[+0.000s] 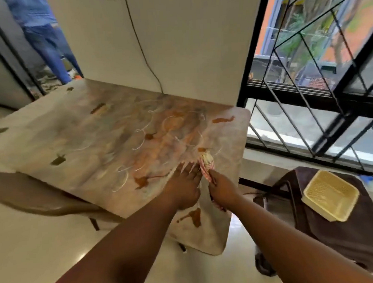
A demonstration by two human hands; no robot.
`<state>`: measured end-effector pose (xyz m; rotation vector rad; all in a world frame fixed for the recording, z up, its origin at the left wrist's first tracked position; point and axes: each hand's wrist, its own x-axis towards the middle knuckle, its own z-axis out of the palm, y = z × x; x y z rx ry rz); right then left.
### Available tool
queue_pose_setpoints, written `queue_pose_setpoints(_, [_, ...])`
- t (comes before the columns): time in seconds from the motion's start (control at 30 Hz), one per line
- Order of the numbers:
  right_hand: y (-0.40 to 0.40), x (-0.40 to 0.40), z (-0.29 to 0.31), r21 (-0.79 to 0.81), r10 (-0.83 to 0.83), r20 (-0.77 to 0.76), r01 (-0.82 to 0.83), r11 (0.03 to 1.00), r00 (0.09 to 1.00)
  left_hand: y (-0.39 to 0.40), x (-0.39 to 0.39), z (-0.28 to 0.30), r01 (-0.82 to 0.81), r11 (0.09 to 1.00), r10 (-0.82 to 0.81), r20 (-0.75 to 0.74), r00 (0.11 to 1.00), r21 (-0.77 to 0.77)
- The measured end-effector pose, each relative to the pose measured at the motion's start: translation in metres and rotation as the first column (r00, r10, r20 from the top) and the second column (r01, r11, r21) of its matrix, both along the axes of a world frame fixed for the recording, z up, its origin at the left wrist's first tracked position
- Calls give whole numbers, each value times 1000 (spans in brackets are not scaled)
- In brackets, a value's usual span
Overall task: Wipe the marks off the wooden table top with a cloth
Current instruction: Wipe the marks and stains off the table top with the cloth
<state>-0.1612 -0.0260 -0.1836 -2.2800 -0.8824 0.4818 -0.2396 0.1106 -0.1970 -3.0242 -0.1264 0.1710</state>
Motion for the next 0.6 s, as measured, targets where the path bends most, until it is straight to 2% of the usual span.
queue_pose_setpoints(0.1, [-5,-39,-17,-86,77,2,-76,993,997,16,-46,-5,52,999,-52,-8,999,17])
queue_pose_setpoints(0.2, [-19,-79,-42,-174,212,-17,-211,962,977,20,-92,-19,-9,998,8,-16,1000,-60])
queue_pose_setpoints(0.3, [-36,-112,-68,-359,446,187,-362,860,875,14,-132,-40,-125,982,122,-24,992,-140])
queue_pose_setpoints(0.43, [-71,-125,-66,-364,450,342,-325,873,825,6,-160,-48,-185,968,187,-1,982,-168])
queue_pose_setpoints(0.53, [-93,-115,-60,-401,450,478,-269,876,754,1,-159,-42,-213,958,225,40,974,-191])
queue_pose_setpoints(0.6, [-92,-107,-58,-426,415,415,-230,875,810,-4,-154,-37,-213,948,235,73,969,-235])
